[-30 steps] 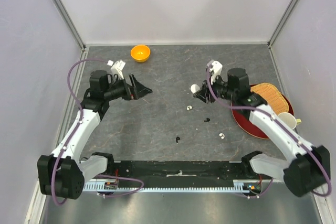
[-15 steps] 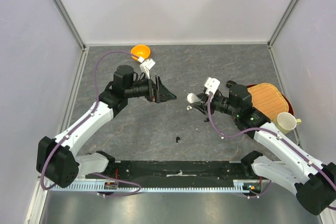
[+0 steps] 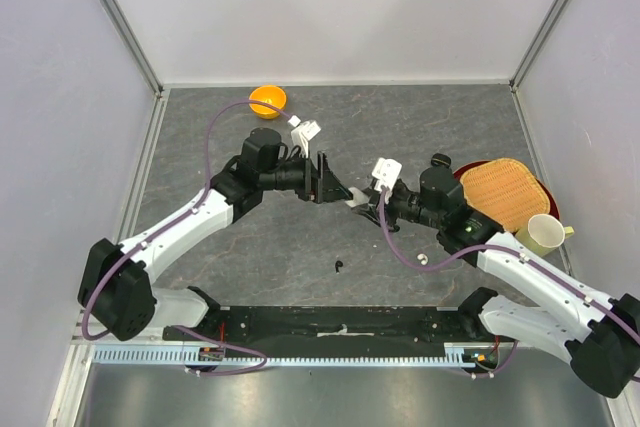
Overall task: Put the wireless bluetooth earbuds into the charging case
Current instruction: Pick up the charging case at the center of the board.
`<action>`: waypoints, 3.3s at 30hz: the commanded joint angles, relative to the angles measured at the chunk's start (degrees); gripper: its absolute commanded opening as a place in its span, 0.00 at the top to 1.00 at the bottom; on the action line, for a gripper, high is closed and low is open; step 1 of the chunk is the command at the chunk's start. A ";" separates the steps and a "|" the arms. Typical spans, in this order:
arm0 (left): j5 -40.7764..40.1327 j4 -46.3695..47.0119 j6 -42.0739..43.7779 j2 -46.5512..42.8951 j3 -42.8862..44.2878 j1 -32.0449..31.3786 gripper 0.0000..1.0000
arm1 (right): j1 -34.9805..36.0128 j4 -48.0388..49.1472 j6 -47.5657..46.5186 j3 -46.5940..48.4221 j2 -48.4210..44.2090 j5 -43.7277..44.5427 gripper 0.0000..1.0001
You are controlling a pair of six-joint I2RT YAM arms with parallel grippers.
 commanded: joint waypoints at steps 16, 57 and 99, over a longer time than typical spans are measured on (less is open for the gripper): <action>0.39 2.48 -2.80 5.28 3.29 -2.83 0.59 | 4.89 5.85 1.03 2.53 2.04 3.67 1.00; -19.65 10.81 18.72 -18.17 -9.44 5.26 0.98 | 2.62 -2.94 48.37 11.66 0.27 22.49 0.02; -5.41 62.68 22.34 -19.94 -33.01 3.06 0.98 | 1.20 44.79 108.79 2.44 21.55 -7.67 0.43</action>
